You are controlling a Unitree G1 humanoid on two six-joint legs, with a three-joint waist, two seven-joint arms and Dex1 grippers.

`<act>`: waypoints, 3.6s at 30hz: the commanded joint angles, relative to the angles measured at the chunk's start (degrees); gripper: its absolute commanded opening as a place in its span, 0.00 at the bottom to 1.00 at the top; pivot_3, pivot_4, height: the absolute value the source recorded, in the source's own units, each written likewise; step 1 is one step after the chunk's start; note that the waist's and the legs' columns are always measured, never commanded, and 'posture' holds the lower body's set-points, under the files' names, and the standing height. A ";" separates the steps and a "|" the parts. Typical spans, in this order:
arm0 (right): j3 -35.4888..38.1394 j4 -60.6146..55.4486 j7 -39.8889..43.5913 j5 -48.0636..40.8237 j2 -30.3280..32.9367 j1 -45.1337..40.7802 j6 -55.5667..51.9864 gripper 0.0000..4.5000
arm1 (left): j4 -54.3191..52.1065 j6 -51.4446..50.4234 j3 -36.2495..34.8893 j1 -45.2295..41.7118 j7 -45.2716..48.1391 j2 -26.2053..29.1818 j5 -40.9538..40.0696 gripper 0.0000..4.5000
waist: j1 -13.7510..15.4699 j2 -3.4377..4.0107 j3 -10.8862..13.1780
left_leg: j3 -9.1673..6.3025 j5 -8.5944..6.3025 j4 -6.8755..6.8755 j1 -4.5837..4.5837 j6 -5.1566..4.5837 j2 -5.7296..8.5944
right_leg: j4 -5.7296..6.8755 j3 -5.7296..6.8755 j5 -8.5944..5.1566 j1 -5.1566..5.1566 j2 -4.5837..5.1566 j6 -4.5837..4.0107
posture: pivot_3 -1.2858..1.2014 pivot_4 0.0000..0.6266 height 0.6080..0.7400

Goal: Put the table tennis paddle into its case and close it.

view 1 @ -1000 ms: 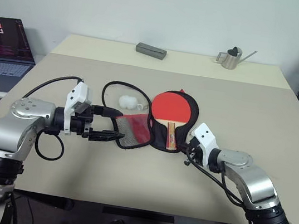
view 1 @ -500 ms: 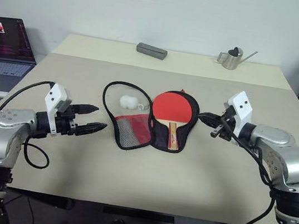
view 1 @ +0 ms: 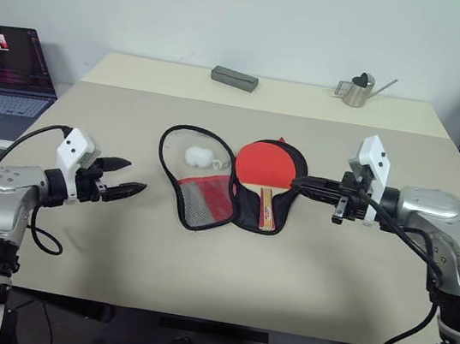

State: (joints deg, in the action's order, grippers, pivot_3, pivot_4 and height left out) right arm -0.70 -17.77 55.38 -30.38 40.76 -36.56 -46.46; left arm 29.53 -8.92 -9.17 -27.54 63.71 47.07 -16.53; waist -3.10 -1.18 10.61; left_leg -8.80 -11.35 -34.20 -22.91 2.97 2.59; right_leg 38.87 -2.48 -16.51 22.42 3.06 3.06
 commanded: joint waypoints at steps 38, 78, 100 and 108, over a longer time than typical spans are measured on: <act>6.56 -6.19 -5.42 -8.60 5.11 -0.29 -4.71 0.05 | 36.02 19.39 8.50 -37.10 -0.67 -27.41 12.75 0.87 | 0.09 -0.08 0.02 | -0.25 0.00 -0.62 -0.29 -0.01 0.21 | 0.08 0.16 0.07 -0.08 0.01 0.16 | 0.52 0.24 1.00; 2.86 15.82 -30.61 0.88 -12.84 -4.85 -14.72 1.00 | -13.25 -9.01 -3.42 -9.68 3.29 -9.09 -6.80 0.87 | -0.14 -0.11 0.04 | -0.40 0.00 -0.64 -0.28 0.00 0.29 | 0.12 0.11 0.08 -0.06 0.09 0.16 | 0.52 0.24 1.00; 12.84 27.82 -39.65 0.86 -24.81 -9.11 -23.08 1.00 | -14.74 -9.93 -3.09 -7.91 -0.45 -8.56 -8.62 0.87 | -0.20 -0.09 0.05 | -0.34 0.00 -0.62 -0.23 0.00 0.23 | 0.14 0.09 0.10 -0.07 0.03 0.14 | 0.52 0.24 1.00; 13.52 31.90 -40.45 1.25 -27.50 -10.32 -20.96 1.00 | -14.76 -10.01 -2.66 -7.97 -0.50 -8.70 -9.15 0.87 | -0.32 -0.09 0.05 | -0.32 0.00 -0.61 -0.21 0.00 0.22 | 0.15 0.08 0.10 -0.07 0.02 0.14 | 0.52 0.24 1.00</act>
State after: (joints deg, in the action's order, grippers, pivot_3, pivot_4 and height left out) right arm 11.97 14.53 14.79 -28.32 13.91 -44.83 -68.60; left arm 17.26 -19.38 -11.56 -34.79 63.17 38.18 -24.69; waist -3.42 -1.27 10.66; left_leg -9.11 -11.35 -34.81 -23.12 2.97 2.80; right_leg 39.02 -2.40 -16.41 22.35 3.08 3.20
